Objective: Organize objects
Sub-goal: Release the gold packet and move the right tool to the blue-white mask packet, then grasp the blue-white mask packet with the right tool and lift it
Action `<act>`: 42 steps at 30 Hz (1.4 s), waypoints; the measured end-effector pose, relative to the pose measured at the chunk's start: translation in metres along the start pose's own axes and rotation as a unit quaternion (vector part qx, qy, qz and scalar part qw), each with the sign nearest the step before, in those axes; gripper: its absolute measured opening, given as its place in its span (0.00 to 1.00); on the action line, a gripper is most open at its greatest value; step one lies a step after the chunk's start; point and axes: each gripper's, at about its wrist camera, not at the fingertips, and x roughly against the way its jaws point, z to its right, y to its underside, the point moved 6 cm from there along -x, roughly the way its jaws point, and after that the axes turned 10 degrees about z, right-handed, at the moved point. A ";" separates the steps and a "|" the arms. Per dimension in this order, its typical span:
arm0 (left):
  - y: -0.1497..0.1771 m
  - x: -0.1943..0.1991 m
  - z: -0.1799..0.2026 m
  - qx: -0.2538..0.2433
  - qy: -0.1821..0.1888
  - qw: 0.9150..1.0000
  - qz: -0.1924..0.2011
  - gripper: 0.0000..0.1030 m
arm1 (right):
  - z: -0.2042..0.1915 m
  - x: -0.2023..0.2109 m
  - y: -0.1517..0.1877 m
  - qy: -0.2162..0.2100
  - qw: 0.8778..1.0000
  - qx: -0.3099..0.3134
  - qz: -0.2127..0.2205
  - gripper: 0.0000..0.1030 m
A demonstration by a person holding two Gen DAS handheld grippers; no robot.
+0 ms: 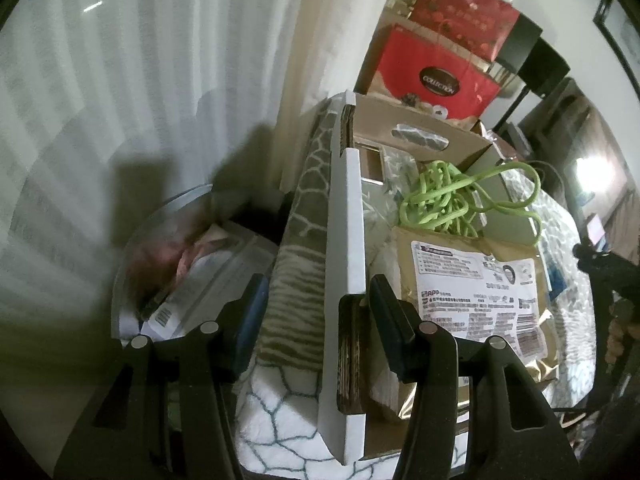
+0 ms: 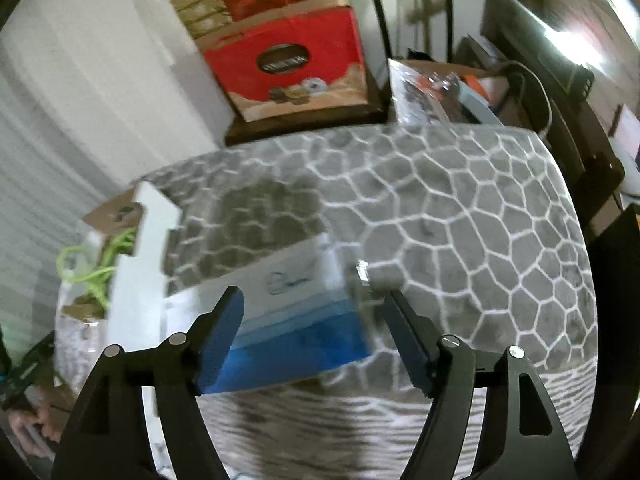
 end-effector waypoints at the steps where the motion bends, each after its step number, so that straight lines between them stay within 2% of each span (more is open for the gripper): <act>1: 0.000 0.000 0.000 0.000 0.000 1.000 0.000 0.48 | 0.004 -0.005 0.002 0.004 1.000 0.001 -0.005 0.73; 10: 0.002 -0.002 -0.001 0.004 -0.001 1.000 -0.004 0.48 | 0.007 -0.032 0.021 0.008 0.999 0.027 -0.041 0.75; 13: 0.002 -0.002 -0.001 0.005 0.000 1.000 -0.006 0.48 | 0.000 -0.035 0.025 0.021 0.997 0.058 -0.041 0.73; 16: 0.003 -0.004 0.000 0.007 0.002 1.000 -0.007 0.48 | -0.010 -0.036 0.031 0.044 0.993 0.100 -0.034 0.61; 21: 0.005 -0.005 0.000 0.009 0.005 1.000 -0.009 0.48 | -0.013 -0.032 0.030 0.055 0.993 0.098 -0.032 0.15; 24: 0.005 -0.005 -0.001 0.009 0.010 1.000 -0.007 0.48 | -0.010 -0.030 0.027 0.044 0.995 0.085 -0.031 0.07; 29: 0.006 -0.007 -0.001 0.015 0.020 1.000 -0.011 0.45 | -0.007 -0.017 0.017 0.003 0.999 0.036 -0.014 0.04; 31: 0.006 -0.007 0.001 0.012 0.025 1.000 -0.011 0.34 | -0.006 -0.010 0.011 -0.008 1.000 0.025 -0.006 0.03; 42: 0.005 -0.003 0.016 -0.019 0.016 1.000 -0.007 0.18 | -0.016 0.026 -0.008 -0.039 0.999 0.013 0.027 0.02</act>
